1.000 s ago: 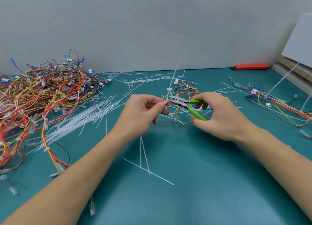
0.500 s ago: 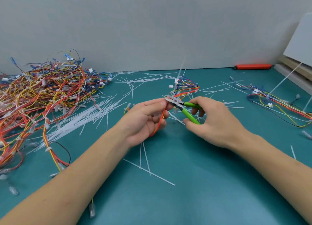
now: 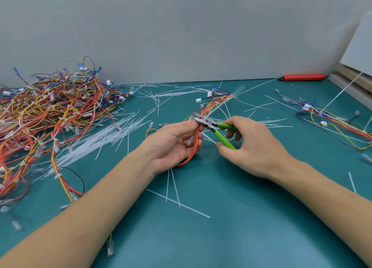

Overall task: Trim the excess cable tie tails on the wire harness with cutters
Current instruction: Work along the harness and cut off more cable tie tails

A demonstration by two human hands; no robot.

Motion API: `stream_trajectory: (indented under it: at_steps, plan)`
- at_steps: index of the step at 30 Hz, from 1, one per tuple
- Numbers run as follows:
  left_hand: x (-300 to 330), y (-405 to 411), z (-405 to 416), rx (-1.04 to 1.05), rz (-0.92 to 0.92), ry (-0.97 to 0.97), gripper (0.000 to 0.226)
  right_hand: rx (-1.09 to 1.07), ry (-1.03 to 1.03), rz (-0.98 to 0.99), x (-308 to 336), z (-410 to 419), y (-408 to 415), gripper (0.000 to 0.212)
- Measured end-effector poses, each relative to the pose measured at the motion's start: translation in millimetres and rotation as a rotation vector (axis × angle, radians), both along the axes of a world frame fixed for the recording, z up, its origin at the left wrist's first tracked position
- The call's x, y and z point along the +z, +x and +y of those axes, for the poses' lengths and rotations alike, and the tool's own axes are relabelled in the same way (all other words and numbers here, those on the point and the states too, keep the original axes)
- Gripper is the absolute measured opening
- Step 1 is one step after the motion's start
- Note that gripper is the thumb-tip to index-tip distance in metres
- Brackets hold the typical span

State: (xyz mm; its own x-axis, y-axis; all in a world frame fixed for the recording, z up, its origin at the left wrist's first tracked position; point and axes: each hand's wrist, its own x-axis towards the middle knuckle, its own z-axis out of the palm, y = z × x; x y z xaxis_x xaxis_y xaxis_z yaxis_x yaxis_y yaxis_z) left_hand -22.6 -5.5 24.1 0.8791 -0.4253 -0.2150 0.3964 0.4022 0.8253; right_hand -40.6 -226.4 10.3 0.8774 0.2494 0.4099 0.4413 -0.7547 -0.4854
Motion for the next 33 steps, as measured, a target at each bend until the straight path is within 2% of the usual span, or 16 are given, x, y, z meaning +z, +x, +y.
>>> stream_trajectory:
  at_steps: [3,8,16,21,33]
  plan:
    - [0.2,-0.1,-3.0,0.062,-0.082,0.050,0.015,-0.009,0.005,-0.001,-0.7,-1.0,1.3,0.032]
    - [1.0,-1.3,-5.2,0.153,-0.098,0.055,0.018,-0.007,0.008,-0.006,-3.8,1.1,1.9,0.025]
    - [4.2,-3.8,-5.0,0.154,-0.064,0.029,0.024,-0.023,0.009,-0.002,-5.7,1.9,2.3,0.021]
    - [4.3,-4.2,-4.1,0.132,-0.024,0.022,0.013,-0.009,0.060,0.054,-3.9,1.4,3.1,0.018]
    - [5.6,-4.6,-5.5,0.165,0.038,0.051,0.009,-0.010,0.011,0.052,-6.9,0.0,4.6,0.025]
